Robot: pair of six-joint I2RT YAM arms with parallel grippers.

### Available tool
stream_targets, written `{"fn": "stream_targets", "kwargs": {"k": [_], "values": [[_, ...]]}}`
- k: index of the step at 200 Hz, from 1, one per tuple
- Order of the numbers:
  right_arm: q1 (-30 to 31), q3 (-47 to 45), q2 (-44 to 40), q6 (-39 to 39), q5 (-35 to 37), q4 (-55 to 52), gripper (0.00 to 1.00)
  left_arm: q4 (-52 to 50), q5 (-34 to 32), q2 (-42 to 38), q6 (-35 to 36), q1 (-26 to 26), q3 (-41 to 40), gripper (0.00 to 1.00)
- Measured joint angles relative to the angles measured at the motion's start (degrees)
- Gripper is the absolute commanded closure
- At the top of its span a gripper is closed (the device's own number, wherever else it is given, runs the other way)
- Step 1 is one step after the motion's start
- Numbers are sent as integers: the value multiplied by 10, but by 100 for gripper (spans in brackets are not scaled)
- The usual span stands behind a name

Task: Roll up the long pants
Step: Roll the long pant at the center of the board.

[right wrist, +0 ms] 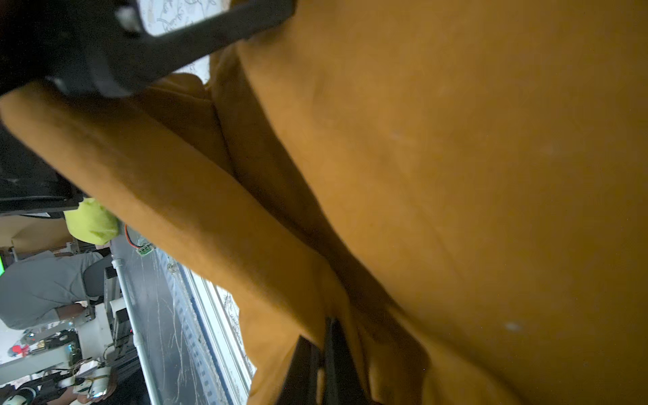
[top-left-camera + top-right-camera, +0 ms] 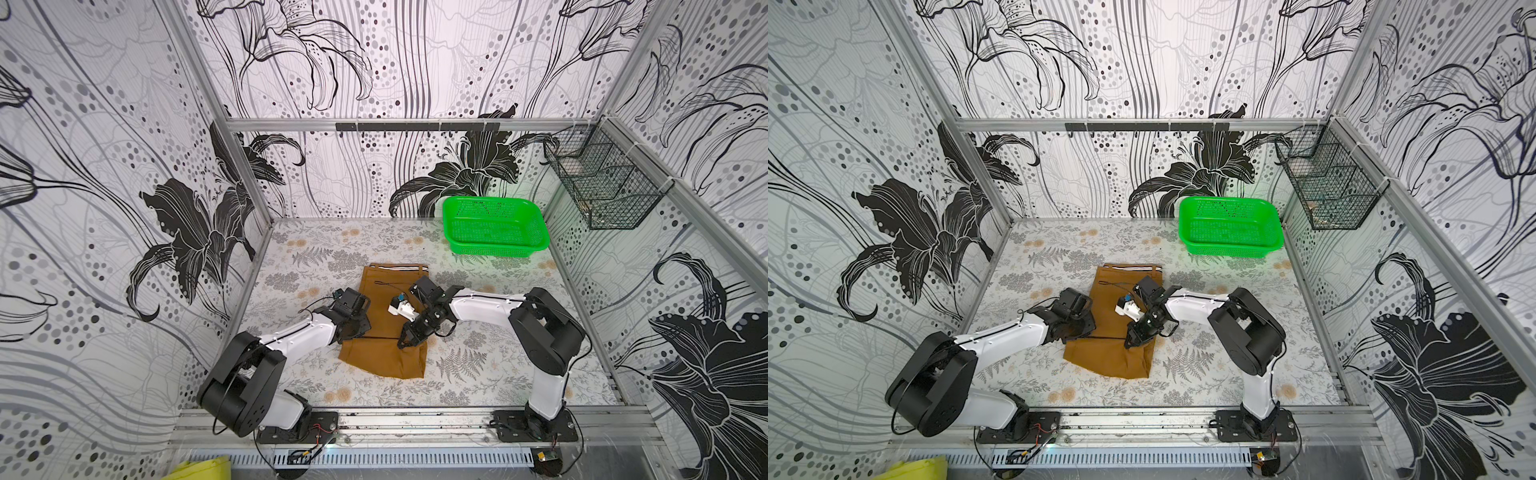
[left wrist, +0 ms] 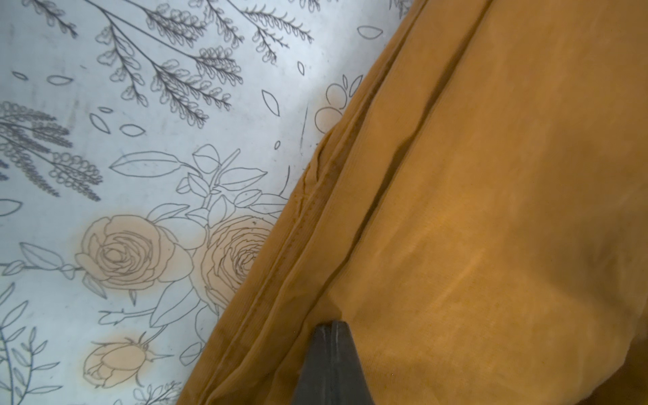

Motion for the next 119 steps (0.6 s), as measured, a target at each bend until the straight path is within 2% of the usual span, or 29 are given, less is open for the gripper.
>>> {"fn": "stream_targets", "kwargs": {"k": [30,64,88,119], "values": [[-8,16,32,6,-26,-1,100,-33,-26,-3,7,0,20,100],[-15,24,49,8,-49,-6,100,-87,-75,-25,25,0,83,100],[-18,28,55,8,-59,-8,100,-117,-106,-65,35,-1,125,100],[-19,29,59,8,-64,-9,100,-166,-121,-137,33,-21,132,100]]}}
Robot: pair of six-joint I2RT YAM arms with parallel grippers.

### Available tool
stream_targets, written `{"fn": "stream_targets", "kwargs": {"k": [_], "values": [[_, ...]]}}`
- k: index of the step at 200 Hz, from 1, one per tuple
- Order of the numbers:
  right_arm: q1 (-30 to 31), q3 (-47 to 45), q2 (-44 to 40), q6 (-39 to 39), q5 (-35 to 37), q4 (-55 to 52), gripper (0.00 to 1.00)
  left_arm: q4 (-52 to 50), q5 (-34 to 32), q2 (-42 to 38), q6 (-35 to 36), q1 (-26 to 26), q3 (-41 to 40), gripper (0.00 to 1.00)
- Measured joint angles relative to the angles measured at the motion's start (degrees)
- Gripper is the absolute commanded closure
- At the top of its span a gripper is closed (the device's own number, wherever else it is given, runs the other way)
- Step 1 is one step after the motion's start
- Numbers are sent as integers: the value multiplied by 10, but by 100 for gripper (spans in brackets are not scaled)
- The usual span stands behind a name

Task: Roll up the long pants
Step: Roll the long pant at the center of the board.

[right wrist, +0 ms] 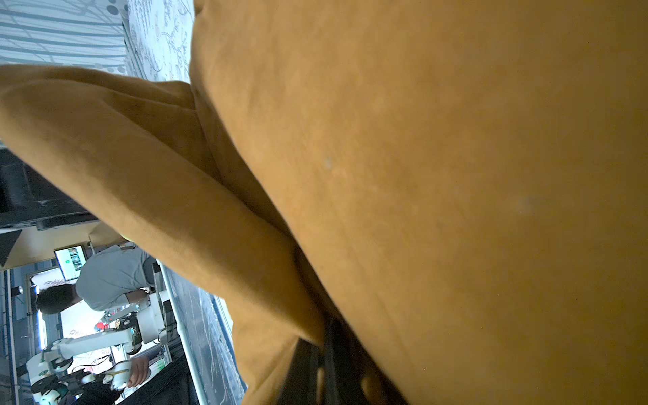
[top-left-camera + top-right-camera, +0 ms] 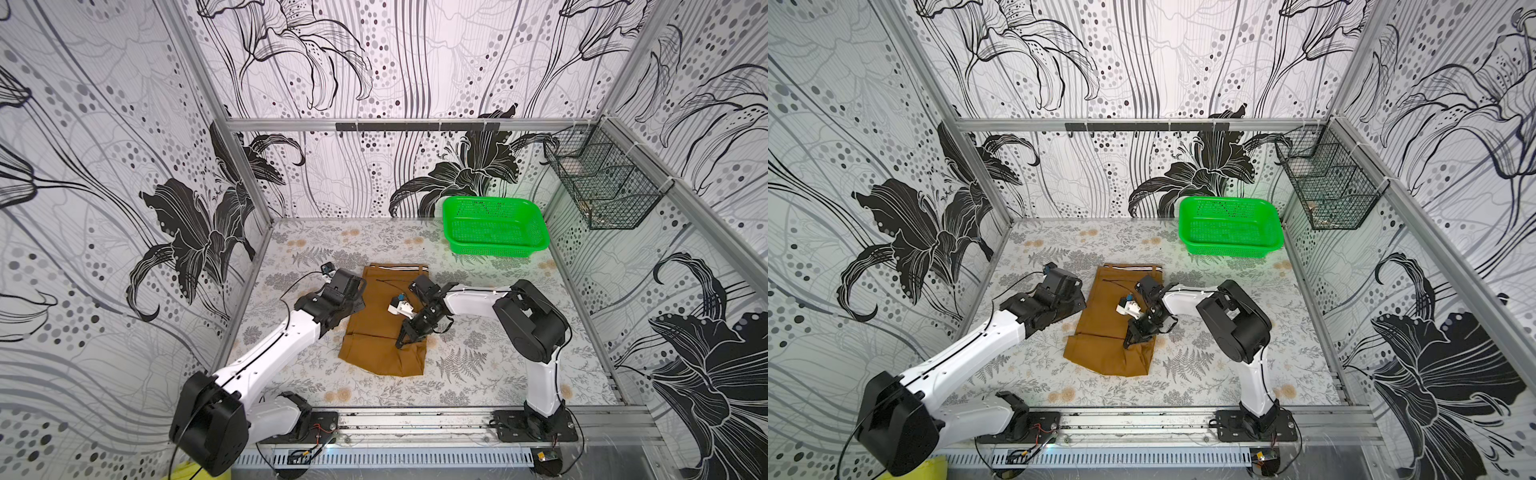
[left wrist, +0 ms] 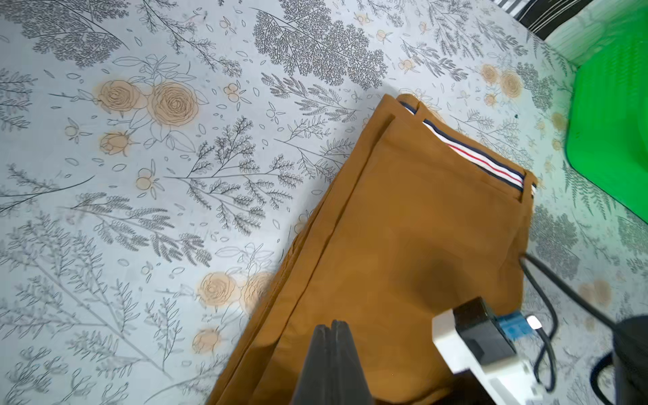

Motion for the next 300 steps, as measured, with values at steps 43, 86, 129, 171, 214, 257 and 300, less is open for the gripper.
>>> {"fn": "stream_targets", "kwargs": {"k": [43,86,129,171,214,257,300], "values": [[-1,5,6,0,-6,-3,100,-102,7,-38,-61,-98,12,100],[-1,10,11,0,-10,-3,100,-187,24,11,-138,-142,30,100],[-1,9,11,1,-10,-3,100,-202,40,49,-176,-149,2,100],[-2,4,11,7,-14,5,100,-170,33,110,-176,-148,-2,100],[-5,3,14,13,-22,10,100,-147,16,210,-166,-148,23,100],[-5,0,14,22,-24,17,98,-120,15,261,-168,-138,22,100],[-2,-33,-16,40,-5,66,76,-93,40,249,-177,-121,-5,100]]}}
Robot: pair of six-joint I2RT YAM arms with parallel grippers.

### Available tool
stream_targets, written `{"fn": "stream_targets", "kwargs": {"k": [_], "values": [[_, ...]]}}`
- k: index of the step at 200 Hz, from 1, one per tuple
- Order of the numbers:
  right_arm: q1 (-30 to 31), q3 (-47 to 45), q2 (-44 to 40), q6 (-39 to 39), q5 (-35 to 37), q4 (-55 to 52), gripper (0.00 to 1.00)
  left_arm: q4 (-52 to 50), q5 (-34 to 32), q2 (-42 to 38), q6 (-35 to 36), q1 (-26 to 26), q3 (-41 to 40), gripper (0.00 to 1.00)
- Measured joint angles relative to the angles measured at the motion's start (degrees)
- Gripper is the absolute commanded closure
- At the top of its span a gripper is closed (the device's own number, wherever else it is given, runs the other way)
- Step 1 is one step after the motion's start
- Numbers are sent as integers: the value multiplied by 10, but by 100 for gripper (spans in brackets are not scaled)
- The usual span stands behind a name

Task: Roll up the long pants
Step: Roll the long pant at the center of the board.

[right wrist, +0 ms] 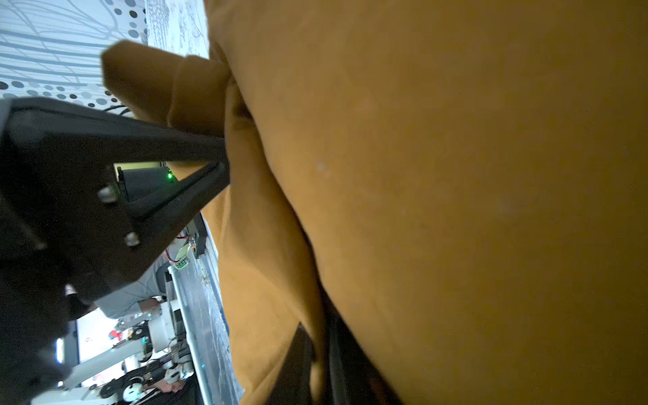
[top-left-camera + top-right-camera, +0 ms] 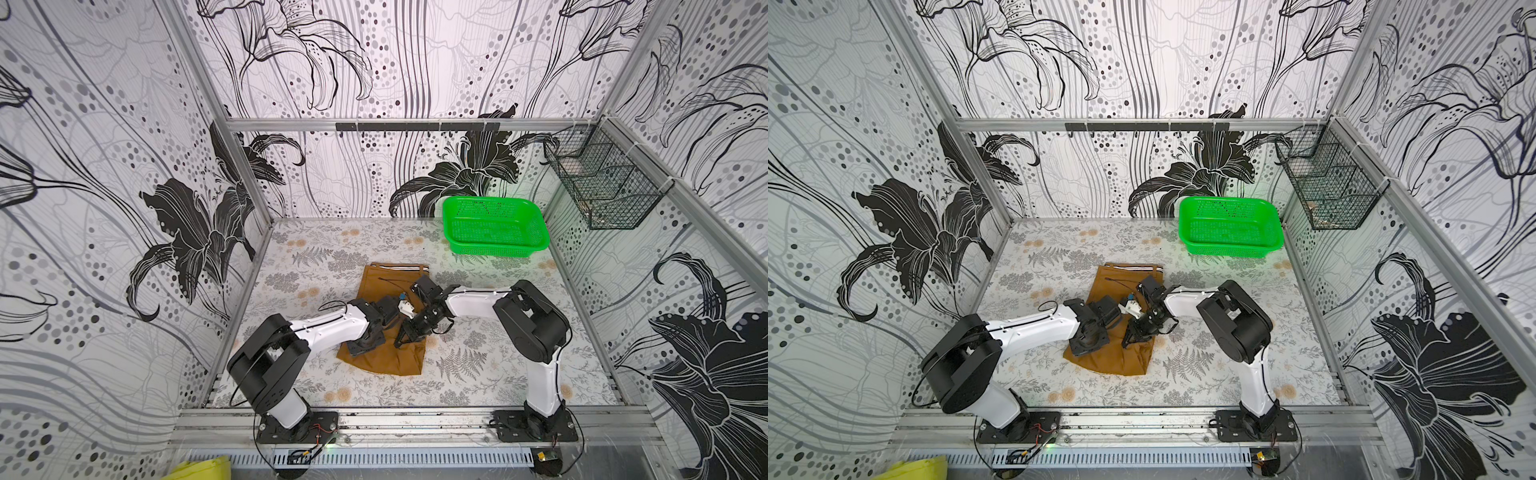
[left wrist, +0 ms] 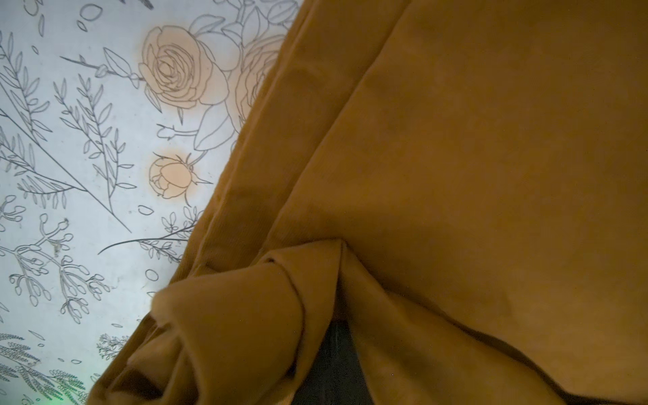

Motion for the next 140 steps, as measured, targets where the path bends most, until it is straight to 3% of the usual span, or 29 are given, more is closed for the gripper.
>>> {"fn": "stream_targets", "kwargs": {"k": [71,78,85,125,140], "values": [[3,-59,-128,7,170,11,60,10,8,-5,-3,1,-7,100],[0,-62,-148,6,193,0,36,10,9,-5,-3,2,-7,100],[-4,-65,-170,4,214,-13,26,10,9,-5,-2,2,-7,100],[22,-80,-348,-25,348,-73,23,10,12,-4,2,3,-5,100],[72,-80,-413,-34,414,-96,38,9,15,-4,5,7,-5,100]]}}
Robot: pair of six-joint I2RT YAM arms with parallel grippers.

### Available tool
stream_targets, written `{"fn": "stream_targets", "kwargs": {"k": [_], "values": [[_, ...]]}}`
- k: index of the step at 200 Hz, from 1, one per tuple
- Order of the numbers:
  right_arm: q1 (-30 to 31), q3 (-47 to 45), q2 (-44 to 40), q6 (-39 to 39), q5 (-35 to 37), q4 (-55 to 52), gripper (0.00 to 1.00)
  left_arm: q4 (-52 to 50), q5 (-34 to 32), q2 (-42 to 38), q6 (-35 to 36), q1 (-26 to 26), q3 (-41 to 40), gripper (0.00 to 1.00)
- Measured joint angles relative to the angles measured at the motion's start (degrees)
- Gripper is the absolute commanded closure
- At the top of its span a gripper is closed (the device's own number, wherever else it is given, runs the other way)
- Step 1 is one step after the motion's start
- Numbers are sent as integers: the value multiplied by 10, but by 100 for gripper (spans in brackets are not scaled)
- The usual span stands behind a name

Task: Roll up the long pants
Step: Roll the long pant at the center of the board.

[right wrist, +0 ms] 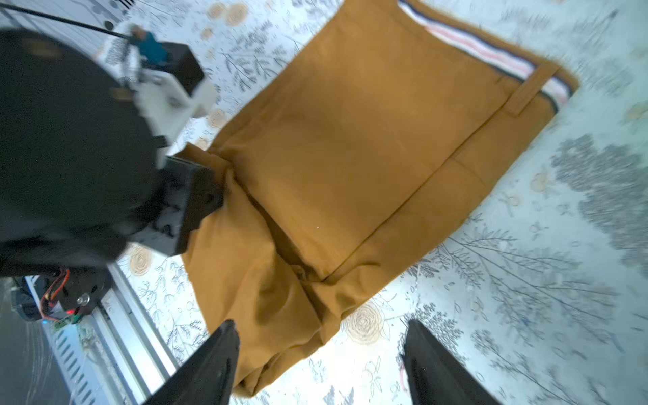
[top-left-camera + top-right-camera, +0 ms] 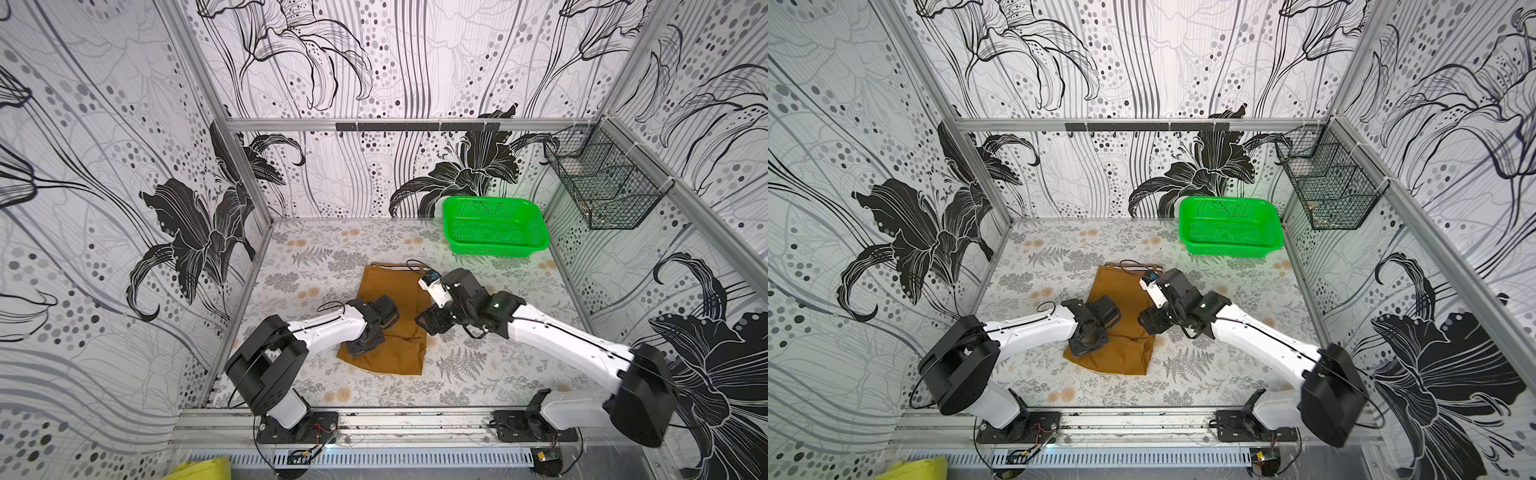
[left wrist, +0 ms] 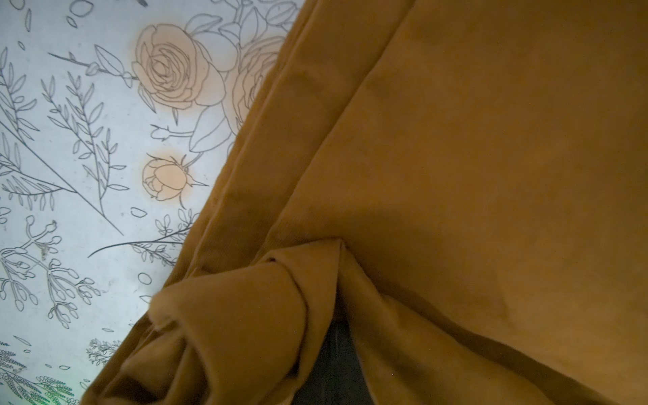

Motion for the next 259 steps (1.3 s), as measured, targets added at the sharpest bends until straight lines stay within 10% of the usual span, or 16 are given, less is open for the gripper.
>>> {"fn": "stream_targets", "kwargs": {"k": [46,90,259], "values": [[235,0,-58,26,241,-74,39,-14,10,12,15,7,15,100],[417,50,120,66,392,-148,33,-24,31,22,32,21,26,100],[449,78,393,53,573,-109,28,-30,46,26,55,30,32,100]]}}
